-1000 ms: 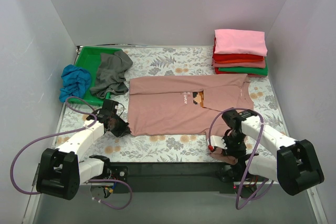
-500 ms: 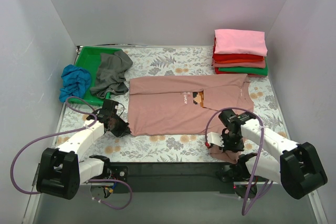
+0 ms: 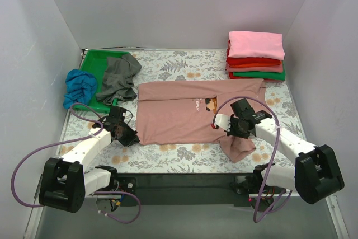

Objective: Fold and stack the t-shirts
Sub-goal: Fold the tshirt

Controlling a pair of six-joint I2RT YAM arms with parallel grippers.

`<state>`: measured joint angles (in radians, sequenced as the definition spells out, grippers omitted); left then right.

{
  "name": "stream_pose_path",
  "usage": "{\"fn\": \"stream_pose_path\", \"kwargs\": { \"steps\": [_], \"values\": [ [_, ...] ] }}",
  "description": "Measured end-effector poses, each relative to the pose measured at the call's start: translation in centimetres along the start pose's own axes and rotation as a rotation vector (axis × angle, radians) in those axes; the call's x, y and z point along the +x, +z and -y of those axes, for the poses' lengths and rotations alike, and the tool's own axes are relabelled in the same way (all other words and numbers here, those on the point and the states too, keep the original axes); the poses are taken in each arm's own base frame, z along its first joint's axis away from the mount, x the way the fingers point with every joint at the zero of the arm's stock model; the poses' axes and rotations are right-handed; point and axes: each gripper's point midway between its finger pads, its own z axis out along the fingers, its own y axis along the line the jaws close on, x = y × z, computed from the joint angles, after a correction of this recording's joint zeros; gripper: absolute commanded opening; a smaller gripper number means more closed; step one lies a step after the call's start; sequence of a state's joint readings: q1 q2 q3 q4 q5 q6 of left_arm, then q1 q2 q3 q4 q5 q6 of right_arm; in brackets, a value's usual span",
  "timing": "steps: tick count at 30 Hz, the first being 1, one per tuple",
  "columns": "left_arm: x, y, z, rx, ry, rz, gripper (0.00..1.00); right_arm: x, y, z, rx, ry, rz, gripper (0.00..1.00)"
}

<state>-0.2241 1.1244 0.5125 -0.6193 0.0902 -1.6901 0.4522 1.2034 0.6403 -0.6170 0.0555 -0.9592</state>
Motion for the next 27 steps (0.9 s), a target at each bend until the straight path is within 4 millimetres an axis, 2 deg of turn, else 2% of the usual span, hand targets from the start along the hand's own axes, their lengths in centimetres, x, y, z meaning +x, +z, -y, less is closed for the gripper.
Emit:
{"fn": "stream_pose_path", "kwargs": {
  "steps": [3,6,7,11,18,21,27],
  "values": [
    [0.0,0.0,0.0,0.000,0.000,0.000,0.00,-0.3,-1.3,1.6,0.047,0.032,0.030,0.07],
    [0.0,0.0,0.0,0.000,0.003,0.000,0.00,0.2,-3.3,3.2,0.095,0.084,0.058,0.14],
    [0.0,0.0,0.0,0.001,0.003,0.000,0.00,0.5,-4.0,3.5,0.106,0.101,0.068,0.19],
    [0.0,0.0,0.1,0.006,0.008,-0.003,0.00,2.4,-5.2,3.1,0.118,0.162,0.075,0.32],
    [0.1,-0.1,0.4,0.024,0.013,-0.008,0.00,5.6,-3.1,-0.8,-0.046,0.320,0.041,0.43],
    [0.1,-0.1,0.6,0.032,0.017,-0.010,0.00,6.5,-2.1,-1.6,-0.119,0.404,0.031,0.50],
    [0.2,-0.2,0.8,0.041,0.024,-0.013,0.00,7.0,-0.9,-2.7,-0.208,0.500,0.034,0.54]
  ]
}}
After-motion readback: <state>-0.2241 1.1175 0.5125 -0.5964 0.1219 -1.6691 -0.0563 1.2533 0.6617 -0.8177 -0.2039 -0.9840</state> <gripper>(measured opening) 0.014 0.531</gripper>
